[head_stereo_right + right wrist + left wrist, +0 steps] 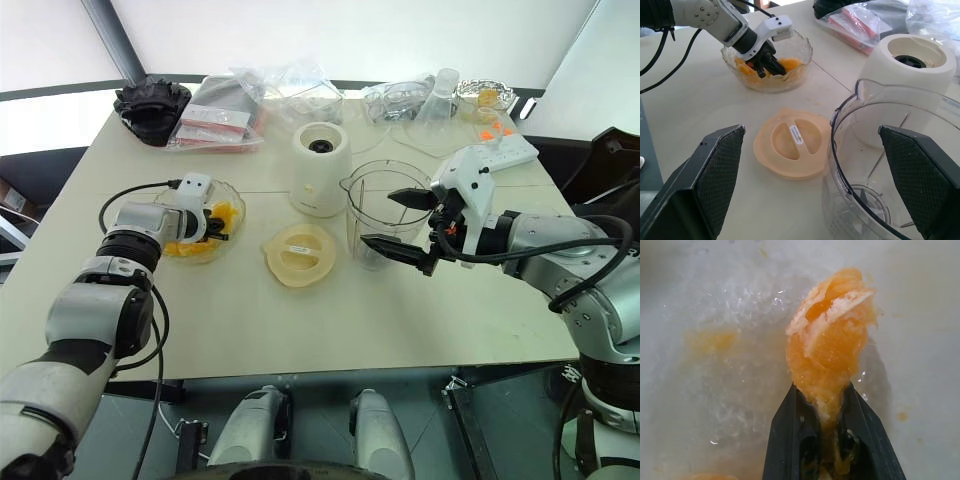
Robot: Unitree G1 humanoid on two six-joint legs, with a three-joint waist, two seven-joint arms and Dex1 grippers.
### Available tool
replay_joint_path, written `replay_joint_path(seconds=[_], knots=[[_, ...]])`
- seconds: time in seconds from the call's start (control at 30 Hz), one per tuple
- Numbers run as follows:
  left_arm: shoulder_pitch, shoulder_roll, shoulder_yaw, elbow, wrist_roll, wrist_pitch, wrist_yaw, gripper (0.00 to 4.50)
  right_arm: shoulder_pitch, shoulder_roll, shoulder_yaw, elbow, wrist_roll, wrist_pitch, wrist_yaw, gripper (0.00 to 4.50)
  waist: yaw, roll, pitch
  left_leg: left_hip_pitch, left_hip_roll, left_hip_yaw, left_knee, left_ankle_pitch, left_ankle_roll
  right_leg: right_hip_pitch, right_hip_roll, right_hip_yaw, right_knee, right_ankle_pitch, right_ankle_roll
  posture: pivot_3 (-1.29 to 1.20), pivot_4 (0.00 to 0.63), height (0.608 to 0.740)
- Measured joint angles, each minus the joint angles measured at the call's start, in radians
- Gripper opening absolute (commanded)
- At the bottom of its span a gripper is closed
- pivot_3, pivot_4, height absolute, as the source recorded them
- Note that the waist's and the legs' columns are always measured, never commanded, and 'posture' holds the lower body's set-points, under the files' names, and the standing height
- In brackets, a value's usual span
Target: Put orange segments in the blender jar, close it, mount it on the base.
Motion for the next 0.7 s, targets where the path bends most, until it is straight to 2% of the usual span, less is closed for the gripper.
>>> replay_joint_path(seconds=[0.17,0.27,0.5,0.7], knots=[[0.024,0.004,0.021,-0.029,-0.021,-0.010,-0.010,0.26,0.000,0.001,0.000,0.000,-0.005,0.000,-0.001,4.50,0.000,0.000,0.000,0.000,0.000,0.000,0.000,0.000,0.000,0.000,0.000,0.000,0.000,0.000,0.000,0.00,0.150,0.740],[0.088,0.004,0.082,-0.096,-0.072,-0.057,-0.030,0.26,0.000,0.002,0.000,0.000,-0.007,-0.001,-0.001,4.50,0.000,0.000,0.000,0.000,0.000,0.000,0.000,0.000,0.000,0.000,0.000,0.000,0.000,0.000,0.000,0.00,0.150,0.740],[0.230,0.002,0.236,-0.410,-0.240,-0.092,-0.060,0.26,-0.001,0.004,0.001,0.001,-0.011,-0.004,0.004,4.50,-0.001,0.000,0.000,0.000,0.001,0.000,0.000,0.000,0.000,-0.001,-0.006,-0.002,0.000,0.000,-0.001,0.00,0.150,0.740],[0.367,-0.031,0.304,-0.676,-0.370,-0.067,-0.066,0.26,-0.007,0.004,0.004,0.011,-0.021,-0.012,0.014,4.50,0.000,0.000,0.000,0.000,0.000,0.000,0.000,0.000,0.000,0.000,-0.008,-0.002,0.000,-0.001,-0.001,0.00,0.150,0.740]])
